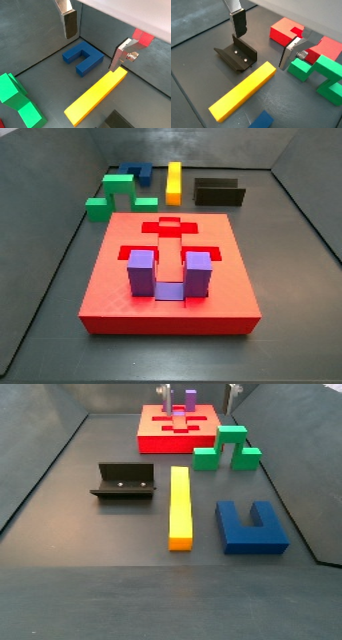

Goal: Pick up the blue object. Move up. Place the blue object on the fixture. Regrasp the blue object. Move to above the board. Insert the blue object.
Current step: Pick up the blue object.

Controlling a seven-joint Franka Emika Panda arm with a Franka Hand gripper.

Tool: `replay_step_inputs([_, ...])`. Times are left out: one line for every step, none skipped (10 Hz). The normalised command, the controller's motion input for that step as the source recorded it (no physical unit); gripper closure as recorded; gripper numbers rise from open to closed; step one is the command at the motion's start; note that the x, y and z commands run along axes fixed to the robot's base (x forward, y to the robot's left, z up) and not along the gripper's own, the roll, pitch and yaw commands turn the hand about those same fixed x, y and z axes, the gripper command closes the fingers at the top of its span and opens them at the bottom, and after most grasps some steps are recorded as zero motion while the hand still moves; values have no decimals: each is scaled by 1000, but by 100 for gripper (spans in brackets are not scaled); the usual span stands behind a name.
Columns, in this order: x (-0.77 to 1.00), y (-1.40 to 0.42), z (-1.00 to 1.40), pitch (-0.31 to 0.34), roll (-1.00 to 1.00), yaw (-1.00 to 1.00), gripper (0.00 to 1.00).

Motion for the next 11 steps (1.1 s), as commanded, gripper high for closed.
replay_step_inputs([249,166,-337,0,127,-131,0])
replay_step_inputs([86,494,-403,0,147,-349,0])
replay_step_inputs([0,574,-454,10,74,-423,0])
replay_step_inputs([-60,331,-606,0,17,-400,0])
replay_step_inputs([-271,131,-826,-4,0,-346,0])
replay_step_inputs([-734,66,-849,0,-27,-437,0])
replay_step_inputs([-749,37,-860,0,-23,-426,0])
replay_step_inputs([-643,329,-674,-37,-153,-286,0])
replay_step_inputs([-751,489,-497,-194,-304,-29,0])
replay_step_inputs([-554,506,-294,-249,-363,83,0])
replay_step_inputs([-354,463,-126,-251,-366,257,0])
